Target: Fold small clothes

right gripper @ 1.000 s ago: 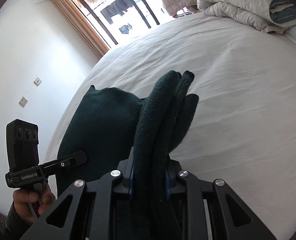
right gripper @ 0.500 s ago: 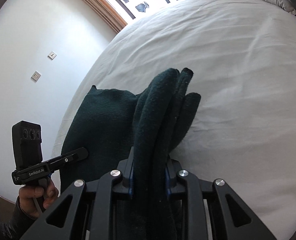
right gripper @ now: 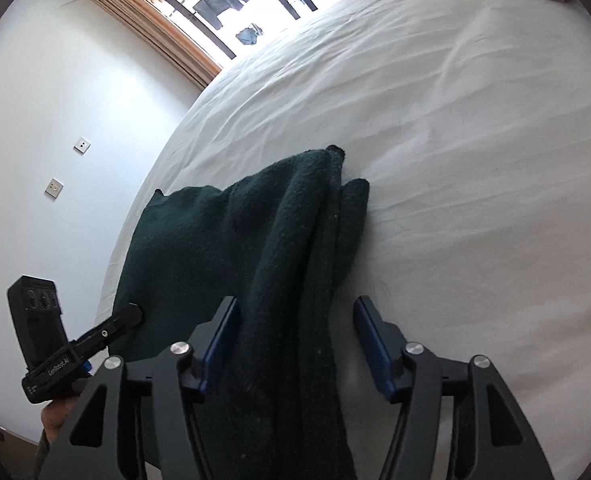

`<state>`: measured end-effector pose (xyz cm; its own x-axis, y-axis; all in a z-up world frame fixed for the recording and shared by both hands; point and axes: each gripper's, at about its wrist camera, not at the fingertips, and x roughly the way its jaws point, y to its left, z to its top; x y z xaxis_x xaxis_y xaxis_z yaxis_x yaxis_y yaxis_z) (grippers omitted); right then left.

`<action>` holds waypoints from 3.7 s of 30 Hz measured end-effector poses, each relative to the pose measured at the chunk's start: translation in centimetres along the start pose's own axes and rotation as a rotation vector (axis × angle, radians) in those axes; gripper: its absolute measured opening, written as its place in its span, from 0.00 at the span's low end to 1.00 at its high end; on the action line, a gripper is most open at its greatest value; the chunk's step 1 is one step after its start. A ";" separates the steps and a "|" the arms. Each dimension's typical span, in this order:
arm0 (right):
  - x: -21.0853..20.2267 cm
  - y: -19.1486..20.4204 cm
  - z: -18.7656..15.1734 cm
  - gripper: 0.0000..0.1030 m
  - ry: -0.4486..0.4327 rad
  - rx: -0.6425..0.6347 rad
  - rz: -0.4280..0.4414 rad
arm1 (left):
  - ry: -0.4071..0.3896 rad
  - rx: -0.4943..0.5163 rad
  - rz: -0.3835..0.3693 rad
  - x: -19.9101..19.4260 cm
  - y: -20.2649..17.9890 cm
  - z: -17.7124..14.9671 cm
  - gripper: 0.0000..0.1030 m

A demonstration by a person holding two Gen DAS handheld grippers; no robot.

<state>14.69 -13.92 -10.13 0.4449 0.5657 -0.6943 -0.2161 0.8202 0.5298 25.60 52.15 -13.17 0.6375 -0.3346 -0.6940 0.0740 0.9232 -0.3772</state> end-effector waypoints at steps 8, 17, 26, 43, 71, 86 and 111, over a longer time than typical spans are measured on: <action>-8.8 4.1 -3.4 0.88 -0.262 -0.155 -0.174 | -0.420 0.261 0.333 -11.2 -6.4 -1.7 1.00; -19.1 10.9 -5.8 1.00 -0.660 -0.296 -0.300 | -0.666 0.338 0.568 -21.0 -12.7 -4.7 1.00; -28.1 18.1 -6.8 1.00 -0.821 -0.497 -0.309 | -0.528 0.236 0.472 -25.6 -14.5 -5.3 1.00; -19.1 15.1 -9.5 1.00 -0.448 -0.363 -0.425 | -0.211 0.094 0.465 -16.5 -10.3 -8.7 1.00; -13.9 14.1 -9.7 1.00 -0.301 -0.347 -0.455 | -0.078 0.046 0.458 -10.6 -7.0 -8.8 1.00; -14.0 13.8 -9.5 1.00 -0.293 -0.344 -0.455 | -0.073 0.049 0.464 -9.9 -6.9 -8.7 1.00; -13.8 13.7 -9.6 1.00 -0.291 -0.343 -0.455 | -0.062 0.055 0.461 -9.5 -6.9 -8.8 1.00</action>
<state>-2.76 -9.66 2.08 0.7648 0.1477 -0.6272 -0.1943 0.9809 -0.0059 12.27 47.28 -9.33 0.6580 0.1237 -0.7428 -0.1889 0.9820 -0.0038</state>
